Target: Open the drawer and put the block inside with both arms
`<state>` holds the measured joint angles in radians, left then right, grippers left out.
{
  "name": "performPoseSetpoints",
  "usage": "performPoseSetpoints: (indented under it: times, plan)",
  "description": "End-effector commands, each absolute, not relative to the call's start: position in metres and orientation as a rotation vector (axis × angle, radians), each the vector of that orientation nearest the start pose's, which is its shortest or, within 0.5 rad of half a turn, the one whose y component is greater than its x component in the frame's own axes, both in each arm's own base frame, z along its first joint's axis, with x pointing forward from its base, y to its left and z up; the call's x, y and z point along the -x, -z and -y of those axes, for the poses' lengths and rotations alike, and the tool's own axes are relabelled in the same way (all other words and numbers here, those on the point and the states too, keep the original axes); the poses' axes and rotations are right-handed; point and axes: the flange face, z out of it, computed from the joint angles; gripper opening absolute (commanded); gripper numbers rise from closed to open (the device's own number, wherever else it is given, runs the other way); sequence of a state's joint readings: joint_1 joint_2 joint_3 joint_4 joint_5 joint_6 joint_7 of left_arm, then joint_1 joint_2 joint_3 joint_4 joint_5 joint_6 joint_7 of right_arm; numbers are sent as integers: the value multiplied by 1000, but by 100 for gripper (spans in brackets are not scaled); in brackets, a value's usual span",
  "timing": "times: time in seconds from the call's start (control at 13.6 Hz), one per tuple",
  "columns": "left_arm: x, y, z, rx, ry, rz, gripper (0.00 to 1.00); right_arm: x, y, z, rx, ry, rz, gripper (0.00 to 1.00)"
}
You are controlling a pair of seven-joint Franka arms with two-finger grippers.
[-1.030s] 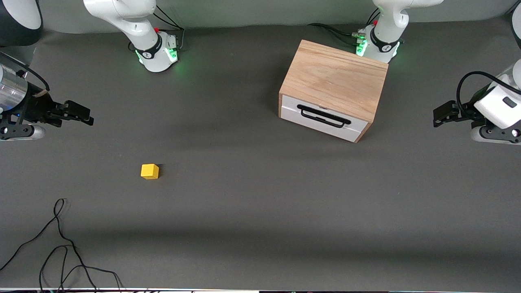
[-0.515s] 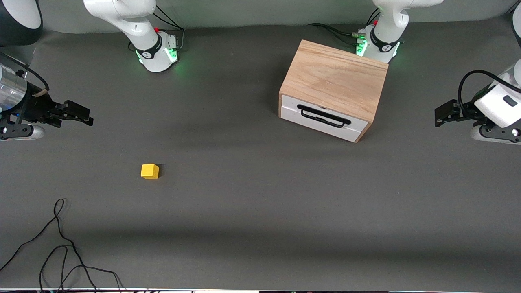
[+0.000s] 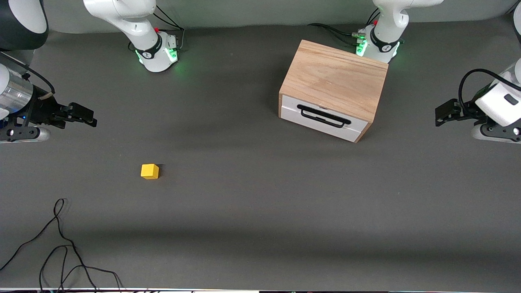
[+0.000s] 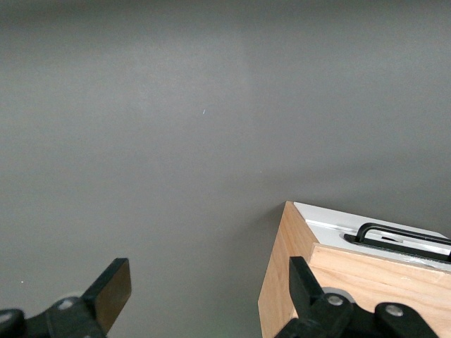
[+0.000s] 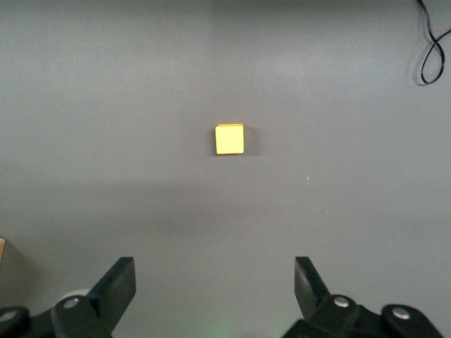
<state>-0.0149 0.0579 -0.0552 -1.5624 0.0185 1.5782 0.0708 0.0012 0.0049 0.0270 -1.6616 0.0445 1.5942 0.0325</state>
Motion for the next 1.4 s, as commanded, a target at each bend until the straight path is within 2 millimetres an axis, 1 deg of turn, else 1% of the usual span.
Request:
performPoseSetpoints:
  times: [0.0,0.29,0.44,0.59,0.81,0.88,1.03,1.32]
  plan:
    - [-566,-602,38,3108,-45,-218,100,-550,-583,-23,3102,-93,-38,100]
    - [-567,-603,39,3115,-38,-219,100,-554,-577,-25,3101,-93,-34,100]
    - [-566,-603,39,3116,-40,-219,100,-558,-570,-26,3101,-100,-27,100]
    - [-566,-603,39,3116,-41,-219,100,-559,-569,-37,3114,-98,8,100]
    - [-567,-602,39,3116,-43,-219,100,-560,-565,-37,3114,-86,7,100]
    - [-567,-602,39,3116,-43,-219,100,-561,-560,-38,3114,-86,9,100]
    - [-567,-602,39,3116,-43,-216,100,-558,-563,-45,3116,-79,31,100]
    - [-567,-602,39,3116,-43,-219,100,-554,-566,-44,3129,-83,38,100]
